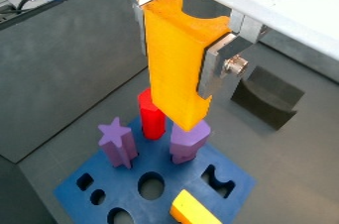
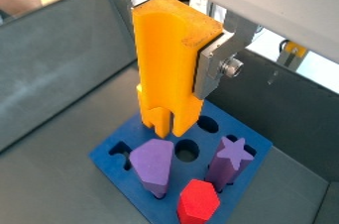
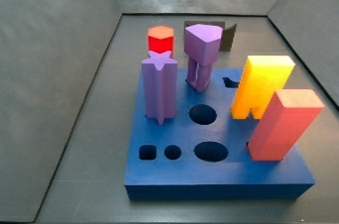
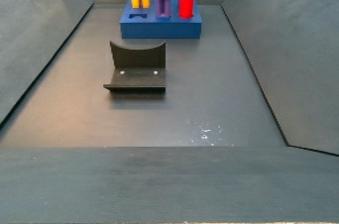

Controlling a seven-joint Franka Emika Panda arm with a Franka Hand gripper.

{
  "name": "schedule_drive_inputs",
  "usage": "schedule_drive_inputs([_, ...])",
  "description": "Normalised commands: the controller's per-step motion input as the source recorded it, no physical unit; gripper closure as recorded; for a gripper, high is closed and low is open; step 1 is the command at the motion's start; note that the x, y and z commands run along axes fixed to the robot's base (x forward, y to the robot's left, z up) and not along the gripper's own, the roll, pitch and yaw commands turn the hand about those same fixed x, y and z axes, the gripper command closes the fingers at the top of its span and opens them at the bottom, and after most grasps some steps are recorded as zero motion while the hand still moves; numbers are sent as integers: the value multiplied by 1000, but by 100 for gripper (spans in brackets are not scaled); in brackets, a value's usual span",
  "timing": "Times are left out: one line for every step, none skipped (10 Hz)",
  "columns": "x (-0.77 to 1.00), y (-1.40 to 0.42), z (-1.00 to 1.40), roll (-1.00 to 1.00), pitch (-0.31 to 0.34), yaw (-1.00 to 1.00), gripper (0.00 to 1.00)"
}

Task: Pick up the arch object. Move up. Rotate the arch object. Move to above the board. Insert the arch object.
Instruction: Insert the arch object.

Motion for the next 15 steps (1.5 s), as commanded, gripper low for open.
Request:
schedule_drive_inputs([1000,-86,-500,0,203,11,100])
schedule_drive_inputs([1000,0,-380,44,181,69,100])
schedule_drive_inputs([1000,0,-300,103,176,94,100])
schedule_drive_inputs([1000,94,-160,129,149,94,100])
schedule_drive_inputs([1000,171,-97,64,111,123,100])
schedule_drive_inputs([1000,229,0,94,64,180,100])
schedule_drive_inputs([1000,171,0,286,107,183,100])
schedule_drive_inputs([1000,126,0,346,136,160,100])
schedule_drive_inputs([1000,0,0,229,124,160,100])
schedule_drive_inputs([191,-20,23,-33,11,-129,100])
schedule_drive_inputs([-51,0,0,0,-7,0,100])
schedule_drive_inputs([197,-9,0,0,0,-11,100])
schedule_drive_inputs([794,0,0,3,0,-29,100])
schedule_drive_inputs([1000,0,-26,0,0,0,100])
schedule_drive_inputs([1000,0,-100,0,19,0,100])
